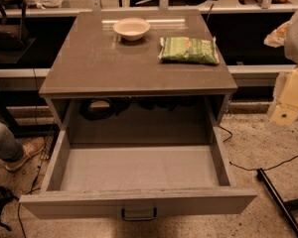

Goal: Place green jalapeno chip bag into top drawer

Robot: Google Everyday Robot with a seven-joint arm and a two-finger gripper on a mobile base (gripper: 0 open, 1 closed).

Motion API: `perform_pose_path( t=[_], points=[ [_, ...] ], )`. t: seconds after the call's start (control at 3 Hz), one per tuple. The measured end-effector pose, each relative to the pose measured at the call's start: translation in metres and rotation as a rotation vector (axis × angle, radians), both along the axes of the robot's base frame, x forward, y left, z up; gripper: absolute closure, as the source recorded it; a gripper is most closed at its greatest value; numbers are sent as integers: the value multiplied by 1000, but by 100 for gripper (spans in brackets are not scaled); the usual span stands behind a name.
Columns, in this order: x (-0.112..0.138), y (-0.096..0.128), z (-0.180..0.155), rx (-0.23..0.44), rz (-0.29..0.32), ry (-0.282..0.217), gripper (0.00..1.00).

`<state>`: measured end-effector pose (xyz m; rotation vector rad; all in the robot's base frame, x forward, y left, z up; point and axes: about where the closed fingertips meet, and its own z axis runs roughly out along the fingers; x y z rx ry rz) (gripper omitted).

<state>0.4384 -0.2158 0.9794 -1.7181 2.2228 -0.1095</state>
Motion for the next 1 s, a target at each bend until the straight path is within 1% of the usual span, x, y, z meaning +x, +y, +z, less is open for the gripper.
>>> perform_pose_path(
  t=[0.33,0.67,1.0],
  points=[
    [0,0,0,0,0,0,0],
    [27,3,-5,61,-15,-36,0],
    [74,11,-14,165,-43,-88,0]
  ],
)
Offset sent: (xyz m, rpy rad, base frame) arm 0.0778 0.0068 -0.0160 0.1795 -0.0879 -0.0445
